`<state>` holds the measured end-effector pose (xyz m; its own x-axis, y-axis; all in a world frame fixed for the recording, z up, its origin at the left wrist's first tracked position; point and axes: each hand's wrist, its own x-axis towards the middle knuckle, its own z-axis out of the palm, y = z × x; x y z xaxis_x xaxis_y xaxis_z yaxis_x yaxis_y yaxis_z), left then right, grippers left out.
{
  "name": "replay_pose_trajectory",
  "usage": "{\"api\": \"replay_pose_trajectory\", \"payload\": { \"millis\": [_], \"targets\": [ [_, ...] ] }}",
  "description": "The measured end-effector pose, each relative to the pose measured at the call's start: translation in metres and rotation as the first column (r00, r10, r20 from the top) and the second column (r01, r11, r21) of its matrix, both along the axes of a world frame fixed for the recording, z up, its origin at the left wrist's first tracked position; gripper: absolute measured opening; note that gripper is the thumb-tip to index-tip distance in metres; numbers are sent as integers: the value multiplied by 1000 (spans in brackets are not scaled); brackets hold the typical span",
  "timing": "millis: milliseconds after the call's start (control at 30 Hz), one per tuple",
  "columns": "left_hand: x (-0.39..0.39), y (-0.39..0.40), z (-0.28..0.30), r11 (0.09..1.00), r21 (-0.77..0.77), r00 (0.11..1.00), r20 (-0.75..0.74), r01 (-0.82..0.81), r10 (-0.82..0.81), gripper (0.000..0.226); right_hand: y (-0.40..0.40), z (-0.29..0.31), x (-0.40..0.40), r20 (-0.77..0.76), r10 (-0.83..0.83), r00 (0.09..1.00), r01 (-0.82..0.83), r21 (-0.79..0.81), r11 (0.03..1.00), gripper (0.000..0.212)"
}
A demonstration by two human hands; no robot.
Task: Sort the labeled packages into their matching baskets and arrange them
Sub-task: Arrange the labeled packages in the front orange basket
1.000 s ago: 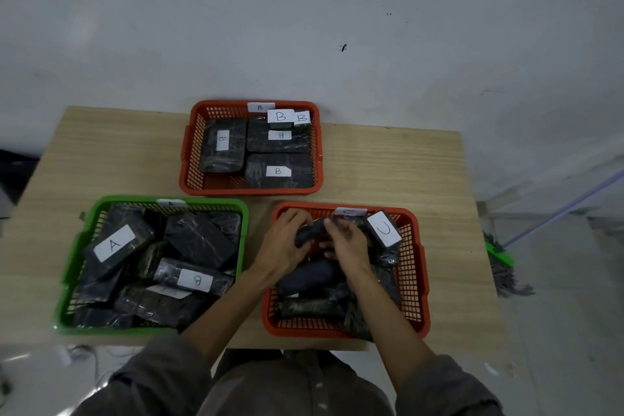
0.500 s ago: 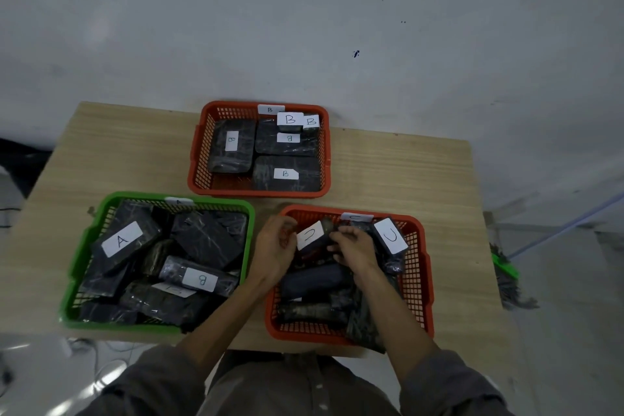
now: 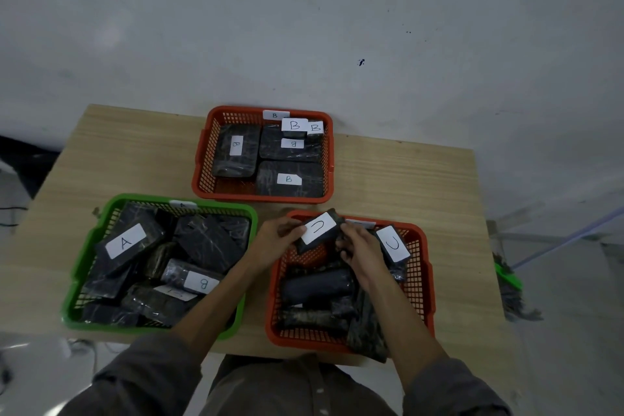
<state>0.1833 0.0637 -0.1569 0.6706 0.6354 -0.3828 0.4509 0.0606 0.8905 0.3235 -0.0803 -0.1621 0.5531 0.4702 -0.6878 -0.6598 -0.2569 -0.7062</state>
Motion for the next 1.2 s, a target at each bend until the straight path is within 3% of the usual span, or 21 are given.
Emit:
{"api": "replay_pose_trajectory", "payload": {
  "millis": [67, 133, 200, 267, 300, 333, 433, 567, 700, 933, 1067, 1200],
  "targets": [
    [3, 0, 0, 999, 36, 999, -17, -35, 35, 24, 2, 0, 2, 144, 77, 987, -67, -77, 995, 15],
    [5, 1, -2, 990, 123, 997, -31, -73, 77, 21, 0, -2, 4, 405, 325, 854, -213, -297, 931, 15],
    [6, 4, -4, 980, 189, 996, -51, -58, 69, 22, -4, -7, 5, 506, 676, 535, -411, -543, 732, 18],
    [5, 8, -6, 971, 238, 996, -94, 20, 3, 24, -7, -14, 3, 369, 915, 164, -545, -739, 396, 30],
    [4, 10, -8, 962, 264, 992, -120, 74, -43, 24, -8, -17, 1, 280, 959, 50, -553, -792, 260, 35],
    [3, 12, -10, 946, 297, 986, -143, 128, -88, 23, -8, -19, 1, 217, 976, 2, -556, -811, 181, 40],
    [2, 15, -15, 888, 390, 962, -214, 242, -169, 21, -6, -22, 0, 110, 993, -38, -566, -821, 69, 49],
    [5, 13, -17, 855, 396, 930, -283, 336, -234, 24, -2, -16, 4, -66, 993, -98, -554, -825, -109, 48],
    [5, 6, -20, 804, 395, 874, -388, 444, -293, 30, -2, -6, 12, -129, 984, -126, -519, -837, -176, 60],
    [12, -1, -24, 787, 416, 867, -409, 456, -286, 33, -15, -12, 16, -21, 998, -55, -503, -863, -46, 81],
    [12, 1, -25, 801, 402, 875, -388, 443, -290, 37, -22, -15, 23, -12, 999, -38, -518, -855, -30, 64],
    [13, 3, -25, 821, 387, 888, -362, 419, -282, 35, -30, -14, 20, 149, 988, -30, -517, -849, 112, 60]
  ]
}}
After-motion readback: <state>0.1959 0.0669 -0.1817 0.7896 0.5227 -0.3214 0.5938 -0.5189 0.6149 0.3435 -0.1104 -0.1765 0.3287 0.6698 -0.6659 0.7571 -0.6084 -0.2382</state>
